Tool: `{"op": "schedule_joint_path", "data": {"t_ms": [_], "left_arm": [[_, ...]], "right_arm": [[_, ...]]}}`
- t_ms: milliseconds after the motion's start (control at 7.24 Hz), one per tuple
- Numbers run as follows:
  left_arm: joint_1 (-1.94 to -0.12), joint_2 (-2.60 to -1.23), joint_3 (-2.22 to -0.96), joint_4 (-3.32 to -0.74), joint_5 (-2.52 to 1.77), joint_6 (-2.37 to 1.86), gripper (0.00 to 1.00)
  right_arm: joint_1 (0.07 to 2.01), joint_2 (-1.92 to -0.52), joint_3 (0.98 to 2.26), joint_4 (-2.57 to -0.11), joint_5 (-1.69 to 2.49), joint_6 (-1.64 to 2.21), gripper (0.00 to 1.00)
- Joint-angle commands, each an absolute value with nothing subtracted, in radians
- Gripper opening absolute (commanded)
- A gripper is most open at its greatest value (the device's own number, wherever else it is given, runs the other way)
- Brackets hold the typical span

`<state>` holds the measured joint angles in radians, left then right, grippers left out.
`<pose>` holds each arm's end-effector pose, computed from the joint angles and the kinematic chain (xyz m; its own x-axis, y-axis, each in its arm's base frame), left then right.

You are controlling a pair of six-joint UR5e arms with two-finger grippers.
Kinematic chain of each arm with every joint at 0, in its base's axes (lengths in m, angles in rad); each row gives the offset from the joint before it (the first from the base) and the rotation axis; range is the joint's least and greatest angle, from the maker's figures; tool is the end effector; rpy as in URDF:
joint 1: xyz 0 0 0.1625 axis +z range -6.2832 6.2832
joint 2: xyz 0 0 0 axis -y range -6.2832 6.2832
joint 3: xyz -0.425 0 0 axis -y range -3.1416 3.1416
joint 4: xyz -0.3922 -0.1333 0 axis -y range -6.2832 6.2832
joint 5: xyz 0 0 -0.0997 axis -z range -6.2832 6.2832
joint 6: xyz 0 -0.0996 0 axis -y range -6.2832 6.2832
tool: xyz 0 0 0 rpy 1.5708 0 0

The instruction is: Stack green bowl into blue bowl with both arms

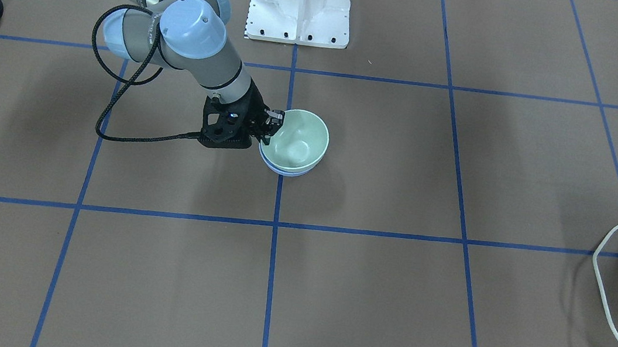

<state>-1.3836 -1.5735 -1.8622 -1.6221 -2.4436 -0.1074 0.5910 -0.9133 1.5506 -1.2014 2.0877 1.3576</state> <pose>0.0356 -0.4940 0.5003 0.5986 0.2732 -0.7530 -0.1116 0.9593 0.2594 -0.5356 -0.4606 0.2276 0.4630 0.0892 0.8818 -0.0406 0.9960 -0.0794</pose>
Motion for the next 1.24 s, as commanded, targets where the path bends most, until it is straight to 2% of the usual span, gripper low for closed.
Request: {"op": "schedule_joint_path", "data": {"t_ms": [0, 829, 967, 1105], "left_arm": [[-1.384, -1.572, -1.864, -1.623, -2.444, -0.107, 0.97], [-1.384, -1.572, -1.862, -1.621, -2.444, -0.107, 0.97], [-1.384, -1.572, -1.861, -1.621, -2.444, -0.107, 0.97], [-1.384, -1.572, -1.861, -1.621, -2.444, -0.107, 0.97]], "right_arm": [[0.592, -0.923, 1.552, -1.201, 2.088, 1.351, 0.0], [0.591, -0.925, 1.549, -1.198, 2.089, 1.347, 0.0], [0.589, -0.923, 1.546, -1.186, 2.088, 1.353, 0.07], [0.577, -0.925, 1.545, -1.183, 2.074, 1.353, 0.99]]}}
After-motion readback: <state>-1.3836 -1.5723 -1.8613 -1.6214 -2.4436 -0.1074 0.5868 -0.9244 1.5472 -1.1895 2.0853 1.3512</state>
